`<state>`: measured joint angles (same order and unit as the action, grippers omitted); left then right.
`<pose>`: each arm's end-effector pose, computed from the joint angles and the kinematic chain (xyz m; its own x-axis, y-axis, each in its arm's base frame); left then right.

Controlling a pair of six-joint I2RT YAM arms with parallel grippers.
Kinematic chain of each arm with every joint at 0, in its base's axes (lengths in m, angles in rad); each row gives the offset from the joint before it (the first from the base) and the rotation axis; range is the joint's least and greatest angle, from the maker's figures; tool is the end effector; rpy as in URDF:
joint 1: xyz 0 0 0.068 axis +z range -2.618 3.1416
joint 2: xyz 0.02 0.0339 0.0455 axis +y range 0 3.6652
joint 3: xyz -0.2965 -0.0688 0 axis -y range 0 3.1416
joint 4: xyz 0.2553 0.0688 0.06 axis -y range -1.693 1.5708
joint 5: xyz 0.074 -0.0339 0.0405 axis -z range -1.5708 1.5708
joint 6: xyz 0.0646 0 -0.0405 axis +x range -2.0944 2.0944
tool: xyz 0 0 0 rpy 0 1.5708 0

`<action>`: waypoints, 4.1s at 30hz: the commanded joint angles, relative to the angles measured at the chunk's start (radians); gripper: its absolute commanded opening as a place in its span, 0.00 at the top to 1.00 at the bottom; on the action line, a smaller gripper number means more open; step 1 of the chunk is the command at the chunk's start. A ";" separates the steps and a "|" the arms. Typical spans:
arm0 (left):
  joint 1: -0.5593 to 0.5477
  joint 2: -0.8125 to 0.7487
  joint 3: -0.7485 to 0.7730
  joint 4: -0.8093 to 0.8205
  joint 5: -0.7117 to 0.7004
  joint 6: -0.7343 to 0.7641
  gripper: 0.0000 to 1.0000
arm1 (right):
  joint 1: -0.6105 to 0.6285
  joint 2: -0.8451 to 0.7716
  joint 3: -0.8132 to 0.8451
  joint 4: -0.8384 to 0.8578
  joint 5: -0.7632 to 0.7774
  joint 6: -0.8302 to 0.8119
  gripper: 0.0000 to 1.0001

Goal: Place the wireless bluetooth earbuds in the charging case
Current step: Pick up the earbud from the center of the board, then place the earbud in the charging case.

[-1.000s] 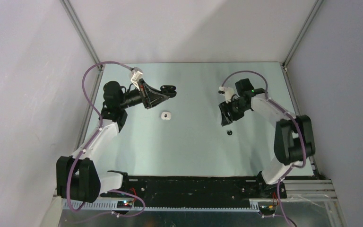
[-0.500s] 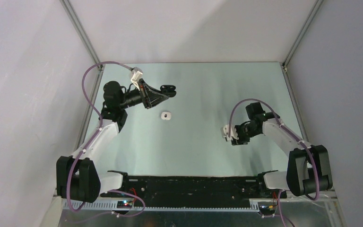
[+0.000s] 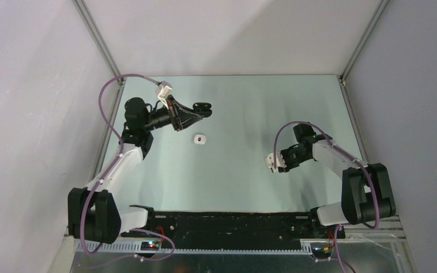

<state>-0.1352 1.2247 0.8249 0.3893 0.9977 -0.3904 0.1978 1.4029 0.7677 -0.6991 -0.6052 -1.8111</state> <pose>0.2770 -0.0925 0.3472 -0.3543 -0.1601 -0.9213 0.8335 0.3927 -0.3887 0.2294 0.0835 0.1791 0.5108 -0.7123 -0.4814 -0.8563 -0.3712 -0.3592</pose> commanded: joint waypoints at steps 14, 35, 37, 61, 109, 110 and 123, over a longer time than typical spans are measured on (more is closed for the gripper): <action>0.008 -0.004 0.036 -0.012 0.000 0.039 1.00 | 0.006 0.083 0.007 0.087 0.041 0.018 0.65; 0.008 0.007 0.041 -0.033 -0.008 0.048 1.00 | 0.018 0.154 0.049 0.168 0.073 0.110 0.65; 0.008 0.008 0.041 -0.034 -0.009 0.047 1.00 | 0.021 0.154 0.054 0.179 0.072 0.123 0.67; 0.006 0.021 0.061 -0.036 0.030 0.090 1.00 | 0.053 0.087 0.306 -0.068 -0.031 0.355 1.00; -0.130 0.163 0.131 -0.019 0.203 0.463 1.00 | 0.505 0.249 1.037 -0.123 0.102 1.027 1.00; -0.130 0.163 0.132 -0.019 0.202 0.461 1.00 | 0.505 0.253 1.035 -0.124 0.101 1.022 1.00; -0.130 0.170 0.133 -0.019 0.207 0.449 1.00 | 0.500 0.243 0.959 -0.051 0.110 1.033 1.00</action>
<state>-0.2596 1.3994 0.9131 0.3271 1.1812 0.0586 0.6971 1.6634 1.7557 -0.8074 -0.5060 -0.7792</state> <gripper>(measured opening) 0.317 0.035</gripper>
